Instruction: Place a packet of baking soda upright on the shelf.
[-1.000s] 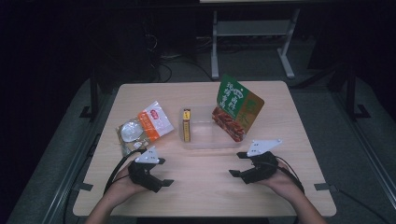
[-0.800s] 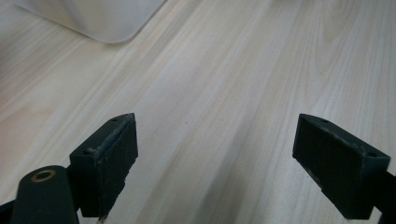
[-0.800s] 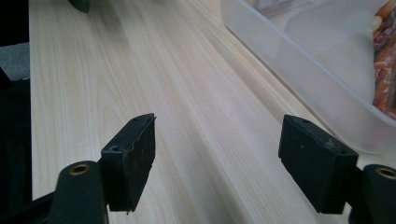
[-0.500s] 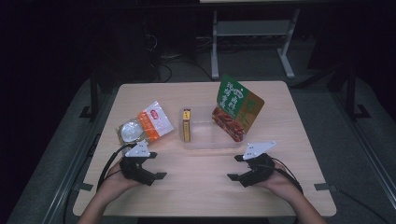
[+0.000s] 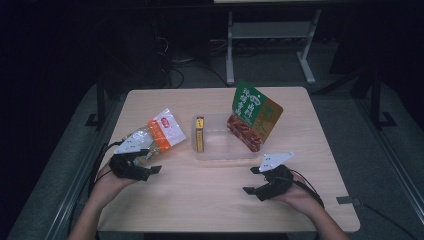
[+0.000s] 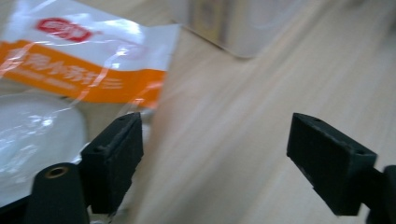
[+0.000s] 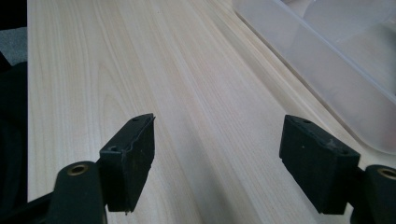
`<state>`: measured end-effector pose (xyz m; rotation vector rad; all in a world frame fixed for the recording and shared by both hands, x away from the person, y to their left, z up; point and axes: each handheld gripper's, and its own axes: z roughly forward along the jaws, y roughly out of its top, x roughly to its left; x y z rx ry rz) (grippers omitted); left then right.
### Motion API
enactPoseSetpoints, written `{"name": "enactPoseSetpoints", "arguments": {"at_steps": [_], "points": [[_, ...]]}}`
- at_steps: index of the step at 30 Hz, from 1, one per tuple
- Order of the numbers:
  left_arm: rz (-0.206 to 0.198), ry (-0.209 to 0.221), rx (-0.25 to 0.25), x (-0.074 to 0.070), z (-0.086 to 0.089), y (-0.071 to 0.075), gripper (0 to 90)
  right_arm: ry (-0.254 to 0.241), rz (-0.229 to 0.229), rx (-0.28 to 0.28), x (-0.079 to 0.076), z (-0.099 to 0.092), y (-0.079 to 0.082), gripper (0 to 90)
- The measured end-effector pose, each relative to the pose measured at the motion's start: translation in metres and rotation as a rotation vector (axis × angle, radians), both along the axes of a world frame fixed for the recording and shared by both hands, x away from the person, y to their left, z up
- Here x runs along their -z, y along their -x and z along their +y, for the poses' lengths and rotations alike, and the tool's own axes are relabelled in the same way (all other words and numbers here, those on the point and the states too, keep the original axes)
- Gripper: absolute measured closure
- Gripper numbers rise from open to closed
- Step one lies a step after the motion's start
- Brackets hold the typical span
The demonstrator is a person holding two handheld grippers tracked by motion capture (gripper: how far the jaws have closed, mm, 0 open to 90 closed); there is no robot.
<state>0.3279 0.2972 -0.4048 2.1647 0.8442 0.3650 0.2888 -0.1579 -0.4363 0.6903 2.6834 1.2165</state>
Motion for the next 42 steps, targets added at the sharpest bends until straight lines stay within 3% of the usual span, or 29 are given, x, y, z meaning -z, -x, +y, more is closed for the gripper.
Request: {"name": "enactPoseSetpoints", "arguments": {"at_steps": [4, 7, 11, 13, 21, 22, 27, 35, 42], "points": [[-0.008, 0.005, -0.077, -0.003, 0.01, -0.014, 39.3, 0.004, 0.001, -0.001, 0.001, 0.001, -0.001, 26.3], [-0.028, -0.004, -0.143, -0.007, 0.016, -0.027, 58.8, 0.004, 0.007, 0.001, 0.001, 0.003, 0.0, 26.3], [-0.039, -0.051, -0.22, -0.011, 0.027, -0.05, 81.2, 0.005, 0.008, 0.002, 0.002, 0.003, -0.001, 26.3], [-0.037, -0.046, -0.257, -0.01, 0.031, -0.062, 88.5, 0.004, 0.005, -0.001, 0.002, 0.003, -0.001, 26.3], [-0.001, -0.095, -0.365, 0.0, 0.05, -0.108, 89.6, 0.001, 0.008, 0.007, 0.003, 0.0, -0.003, 26.4], [-0.002, -0.079, -0.382, 0.002, 0.054, -0.113, 89.6, 0.0, 0.011, 0.011, 0.003, 0.0, -0.003, 26.3], [0.049, -0.1, -0.428, 0.013, 0.068, -0.131, 89.6, 0.003, 0.011, 0.008, 0.004, 0.0, -0.003, 26.4], [0.122, -0.087, -0.4, 0.033, 0.069, -0.14, 89.6, -0.001, 0.013, 0.014, 0.004, -0.003, -0.005, 26.5], [0.141, -0.094, -0.381, 0.03, 0.071, -0.13, 89.8, 0.002, 0.014, 0.015, 0.005, -0.004, -0.004, 26.5]]}}
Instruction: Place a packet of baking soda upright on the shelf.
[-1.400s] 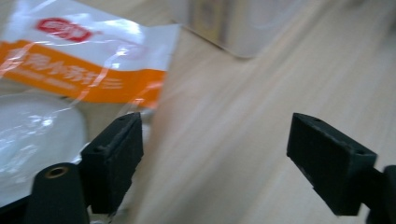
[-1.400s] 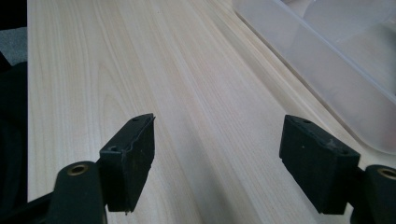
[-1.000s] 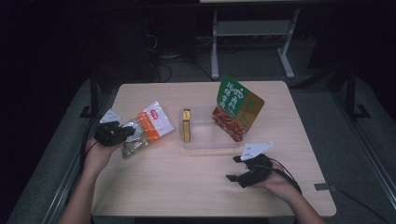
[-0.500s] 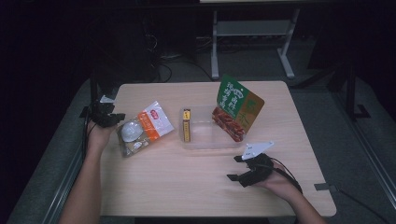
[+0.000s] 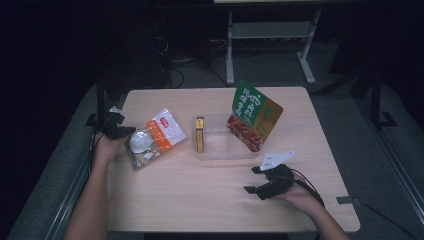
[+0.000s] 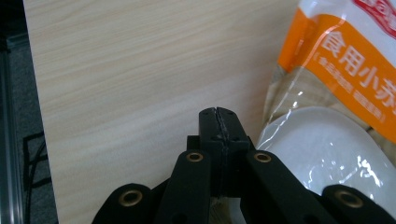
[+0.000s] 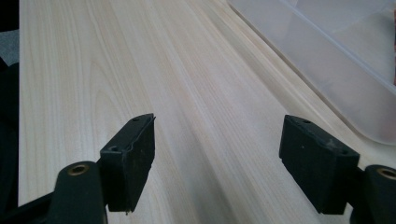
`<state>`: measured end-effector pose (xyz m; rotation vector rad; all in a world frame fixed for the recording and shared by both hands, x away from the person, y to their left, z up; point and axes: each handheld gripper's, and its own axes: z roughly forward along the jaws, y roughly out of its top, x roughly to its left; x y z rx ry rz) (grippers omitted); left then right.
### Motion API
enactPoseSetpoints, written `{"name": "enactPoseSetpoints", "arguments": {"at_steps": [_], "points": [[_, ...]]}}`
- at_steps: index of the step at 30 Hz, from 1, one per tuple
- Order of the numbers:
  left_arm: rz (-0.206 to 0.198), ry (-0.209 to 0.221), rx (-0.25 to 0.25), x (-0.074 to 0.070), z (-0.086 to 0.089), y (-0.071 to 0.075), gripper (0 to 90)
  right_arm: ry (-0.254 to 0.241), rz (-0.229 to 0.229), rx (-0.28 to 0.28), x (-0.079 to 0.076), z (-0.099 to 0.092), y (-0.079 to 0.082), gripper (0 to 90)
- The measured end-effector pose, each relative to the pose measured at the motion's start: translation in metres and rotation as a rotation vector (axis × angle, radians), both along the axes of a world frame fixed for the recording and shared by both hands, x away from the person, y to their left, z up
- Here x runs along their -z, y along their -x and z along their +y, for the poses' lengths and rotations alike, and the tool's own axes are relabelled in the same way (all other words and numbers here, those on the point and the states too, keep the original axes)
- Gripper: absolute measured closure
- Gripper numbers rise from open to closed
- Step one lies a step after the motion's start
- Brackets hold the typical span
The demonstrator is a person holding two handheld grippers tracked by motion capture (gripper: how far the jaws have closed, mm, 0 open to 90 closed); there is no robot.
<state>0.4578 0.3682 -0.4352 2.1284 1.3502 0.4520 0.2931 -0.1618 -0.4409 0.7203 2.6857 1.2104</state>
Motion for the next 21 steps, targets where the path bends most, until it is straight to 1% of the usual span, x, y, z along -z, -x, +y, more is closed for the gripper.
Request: {"name": "enactPoseSetpoints", "arguments": {"at_steps": [2, 6, 10, 11, 13, 15, 16, 17, 18, 19, 20, 21], "points": [[0.002, -0.001, 0.011, 0.0, 0.001, 0.006, 89.8, -0.002, 0.005, 0.005, 0.0, 0.0, 0.0, 26.5], [0.019, 0.019, 0.018, -0.001, 0.002, 0.021, 89.9, 0.001, -0.002, 0.002, 0.0, 0.0, 0.0, 26.6], [0.01, 0.041, 0.031, 0.001, 0.001, 0.043, 89.8, 0.003, -0.004, 0.002, 0.0, 0.0, 0.0, 26.5], [0.015, 0.051, 0.03, 0.002, 0.001, 0.047, 89.8, 0.003, -0.005, 0.002, -0.001, 0.0, 0.0, 26.5], [0.023, 0.048, 0.038, 0.001, 0.0, 0.054, 89.8, 0.002, -0.005, 0.003, -0.001, 0.0, 0.0, 26.5], [0.014, 0.046, 0.028, 0.0, -0.001, 0.061, 89.8, 0.003, -0.005, 0.003, -0.001, 0.001, 0.001, 26.6], [0.005, 0.045, 0.023, -0.001, -0.001, 0.064, 89.7, 0.003, -0.003, 0.007, -0.001, 0.001, 0.001, 26.6], [-0.014, 0.046, 0.014, -0.002, 0.0, 0.067, 89.5, 0.002, -0.004, 0.005, -0.002, 0.001, 0.001, 26.5], [-0.031, 0.053, 0.0, -0.004, 0.002, 0.07, 87.3, 0.003, -0.008, 0.002, -0.002, 0.001, 0.001, 26.5], [-0.057, 0.063, -0.022, -0.009, 0.004, 0.075, 85.1, 0.003, -0.007, 0.005, -0.002, 0.0, 0.002, 26.5], [-0.075, 0.078, -0.035, -0.012, 0.005, 0.078, 82.5, 0.004, -0.008, 0.006, -0.003, 0.0, 0.002, 26.5], [-0.089, 0.094, -0.036, -0.015, 0.005, 0.082, 79.4, 0.003, -0.012, 0.004, -0.003, -0.001, 0.002, 26.5]]}}
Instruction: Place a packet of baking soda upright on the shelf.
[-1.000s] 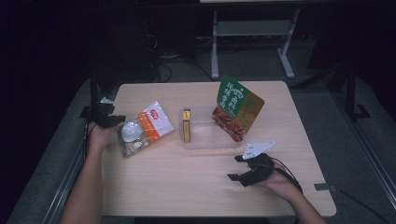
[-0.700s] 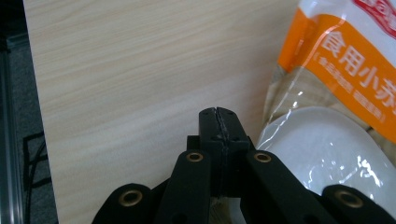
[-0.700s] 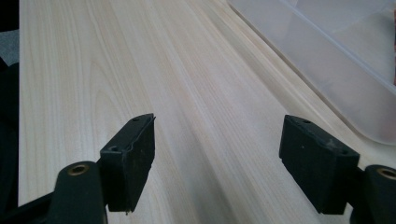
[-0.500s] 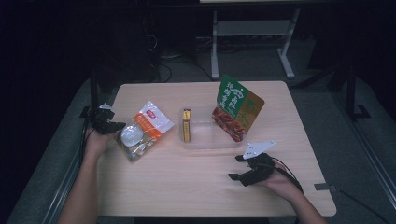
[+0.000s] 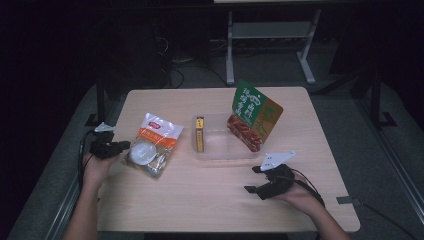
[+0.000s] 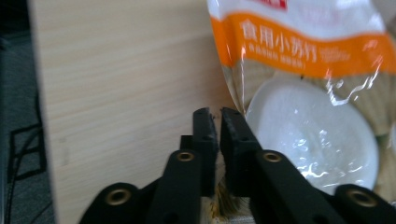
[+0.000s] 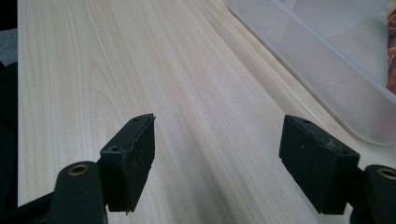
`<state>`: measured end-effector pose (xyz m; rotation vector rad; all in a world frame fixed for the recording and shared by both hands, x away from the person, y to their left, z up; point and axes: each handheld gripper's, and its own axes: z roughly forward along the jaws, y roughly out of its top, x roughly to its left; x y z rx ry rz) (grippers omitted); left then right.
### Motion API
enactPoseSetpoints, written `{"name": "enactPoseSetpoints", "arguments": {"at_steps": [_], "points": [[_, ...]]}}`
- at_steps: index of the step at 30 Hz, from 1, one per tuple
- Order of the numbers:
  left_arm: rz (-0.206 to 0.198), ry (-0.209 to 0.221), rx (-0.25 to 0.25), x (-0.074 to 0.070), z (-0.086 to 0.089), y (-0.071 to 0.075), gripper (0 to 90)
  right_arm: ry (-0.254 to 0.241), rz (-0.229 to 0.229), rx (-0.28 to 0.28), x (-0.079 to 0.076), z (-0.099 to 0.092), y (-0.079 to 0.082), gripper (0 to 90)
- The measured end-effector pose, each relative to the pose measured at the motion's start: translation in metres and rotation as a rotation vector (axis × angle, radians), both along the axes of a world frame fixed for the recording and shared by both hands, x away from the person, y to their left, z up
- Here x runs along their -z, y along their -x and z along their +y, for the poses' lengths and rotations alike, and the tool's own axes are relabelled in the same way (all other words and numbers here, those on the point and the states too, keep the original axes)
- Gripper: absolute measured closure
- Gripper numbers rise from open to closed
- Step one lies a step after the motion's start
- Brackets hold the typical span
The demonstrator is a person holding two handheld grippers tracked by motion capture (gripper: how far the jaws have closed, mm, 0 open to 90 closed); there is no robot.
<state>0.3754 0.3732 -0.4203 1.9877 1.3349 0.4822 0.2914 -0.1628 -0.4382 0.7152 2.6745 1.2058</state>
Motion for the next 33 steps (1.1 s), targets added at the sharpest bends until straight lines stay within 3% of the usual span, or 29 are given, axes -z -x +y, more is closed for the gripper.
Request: {"name": "enactPoseSetpoints", "arguments": {"at_steps": [3, 5, 8, 12, 19, 22, 25, 29, 33], "points": [[-0.042, 0.021, 0.006, -0.005, -0.003, 0.008, 65.1, -0.003, 0.005, 0.007, -0.001, -0.002, 0.001, 26.5], [-0.055, 0.06, 0.017, -0.004, -0.005, 0.008, 55.5, -0.001, 0.002, 0.005, -0.001, -0.002, 0.001, 26.6], [-0.029, 0.079, 0.017, 0.004, -0.009, 0.001, 47.6, 0.005, -0.004, 0.001, -0.001, -0.001, 0.001, 26.5], [0.009, 0.09, 0.033, 0.015, -0.013, -0.007, 43.5, 0.01, -0.001, -0.001, 0.0, 0.001, 0.002, 26.5], [0.048, 0.071, 0.08, 0.024, -0.021, -0.012, 43.3, 0.018, 0.0, -0.003, 0.001, 0.001, 0.001, 26.6], [0.055, 0.093, 0.091, 0.027, -0.023, -0.013, 45.2, 0.019, 0.004, -0.005, 0.001, 0.002, 0.001, 26.6], [0.063, 0.108, 0.101, 0.029, -0.025, -0.014, 49.5, 0.02, 0.005, -0.007, 0.001, 0.002, 0.002, 26.6], [0.068, 0.086, 0.118, 0.03, -0.026, -0.015, 54.7, 0.026, 0.006, -0.009, 0.001, 0.003, 0.002, 26.6], [0.083, 0.112, 0.133, 0.031, -0.024, -0.015, 67.7, 0.031, 0.005, -0.009, 0.001, 0.003, 0.002, 26.6]]}}
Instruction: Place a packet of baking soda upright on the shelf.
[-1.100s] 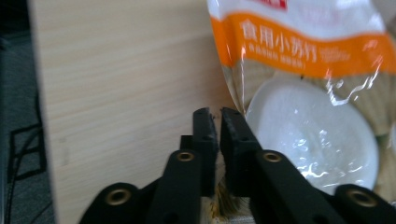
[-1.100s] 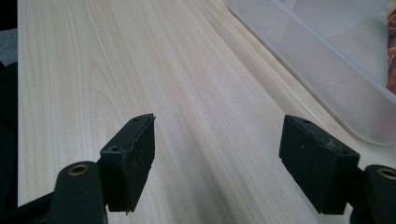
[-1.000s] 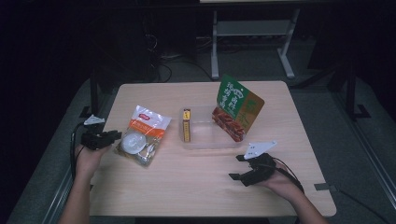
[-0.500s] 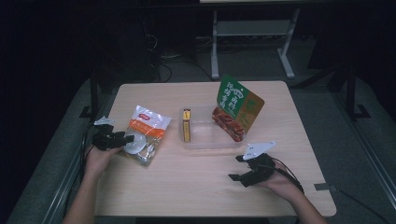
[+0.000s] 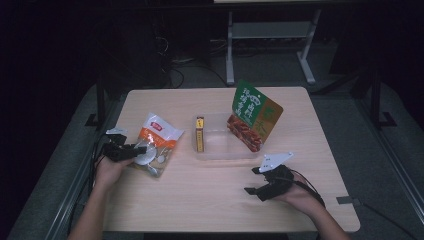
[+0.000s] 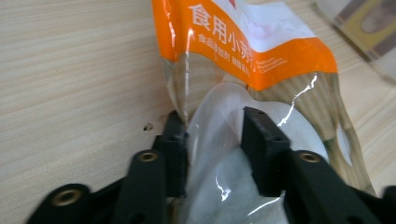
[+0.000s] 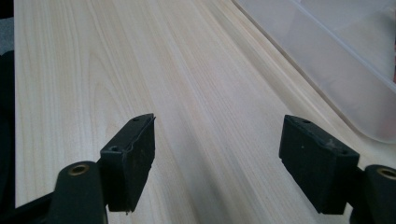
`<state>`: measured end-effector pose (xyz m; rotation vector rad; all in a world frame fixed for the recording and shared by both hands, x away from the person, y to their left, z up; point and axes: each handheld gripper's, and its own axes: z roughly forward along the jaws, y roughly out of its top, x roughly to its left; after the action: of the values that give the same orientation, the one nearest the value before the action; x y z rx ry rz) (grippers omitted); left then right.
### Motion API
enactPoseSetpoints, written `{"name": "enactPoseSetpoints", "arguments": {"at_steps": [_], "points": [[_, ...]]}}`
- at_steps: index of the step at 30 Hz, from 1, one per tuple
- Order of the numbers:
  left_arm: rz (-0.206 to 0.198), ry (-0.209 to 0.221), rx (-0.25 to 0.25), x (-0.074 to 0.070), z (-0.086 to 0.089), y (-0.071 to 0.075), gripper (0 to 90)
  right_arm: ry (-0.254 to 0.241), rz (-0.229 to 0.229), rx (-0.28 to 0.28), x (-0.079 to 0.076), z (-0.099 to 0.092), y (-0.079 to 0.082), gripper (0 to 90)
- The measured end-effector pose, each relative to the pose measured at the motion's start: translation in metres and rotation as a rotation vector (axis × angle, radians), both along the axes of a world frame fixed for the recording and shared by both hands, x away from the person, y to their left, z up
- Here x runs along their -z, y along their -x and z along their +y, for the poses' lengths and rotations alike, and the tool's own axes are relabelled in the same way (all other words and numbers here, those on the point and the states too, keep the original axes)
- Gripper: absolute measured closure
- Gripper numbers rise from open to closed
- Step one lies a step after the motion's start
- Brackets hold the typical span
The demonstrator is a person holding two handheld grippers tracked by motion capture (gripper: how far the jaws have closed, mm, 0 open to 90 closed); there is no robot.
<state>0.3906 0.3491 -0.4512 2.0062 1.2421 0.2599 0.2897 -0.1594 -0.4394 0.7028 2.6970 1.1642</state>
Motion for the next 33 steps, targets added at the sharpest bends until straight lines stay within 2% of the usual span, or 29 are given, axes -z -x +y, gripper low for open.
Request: {"name": "enactPoseSetpoints", "arguments": {"at_steps": [3, 5, 8, 13, 18, 21, 25, 28, 33], "points": [[0.009, 0.035, 0.022, -0.001, 0.001, 0.001, 79.3, 0.001, -0.002, -0.002, 0.0, 0.0, 0.0, 26.6], [0.0, 0.015, 0.048, -0.003, 0.002, 0.001, 85.9, 0.004, -0.002, -0.002, 0.001, 0.001, 0.0, 26.6], [-0.014, 0.006, 0.057, -0.006, 0.0, 0.003, 88.4, 0.004, -0.003, -0.002, 0.0, 0.0, 0.0, 26.6], [-0.035, 0.01, 0.067, -0.014, 0.001, 0.008, 89.7, -0.002, -0.007, 0.001, 0.0, -0.002, 0.0, 26.6], [-0.079, 0.053, 0.075, -0.03, 0.002, 0.017, 89.8, -0.002, -0.012, 0.002, 0.001, -0.003, -0.001, 26.6], [-0.119, 0.104, 0.069, -0.043, 0.005, 0.024, 89.9, -0.004, -0.013, 0.003, 0.001, -0.004, -0.001, 26.6], [-0.177, 0.103, 0.064, -0.06, 0.004, 0.036, 90.0, -0.009, -0.013, 0.007, 0.0, -0.004, -0.001, 26.6], [-0.205, 0.104, 0.07, -0.069, 0.001, 0.048, 90.0, -0.018, -0.016, 0.004, -0.001, -0.005, -0.001, 26.8], [-0.241, 0.148, 0.112, -0.086, -0.005, 0.068, 90.0, -0.025, -0.012, -0.005, -0.001, -0.005, 0.001, 29.3]]}}
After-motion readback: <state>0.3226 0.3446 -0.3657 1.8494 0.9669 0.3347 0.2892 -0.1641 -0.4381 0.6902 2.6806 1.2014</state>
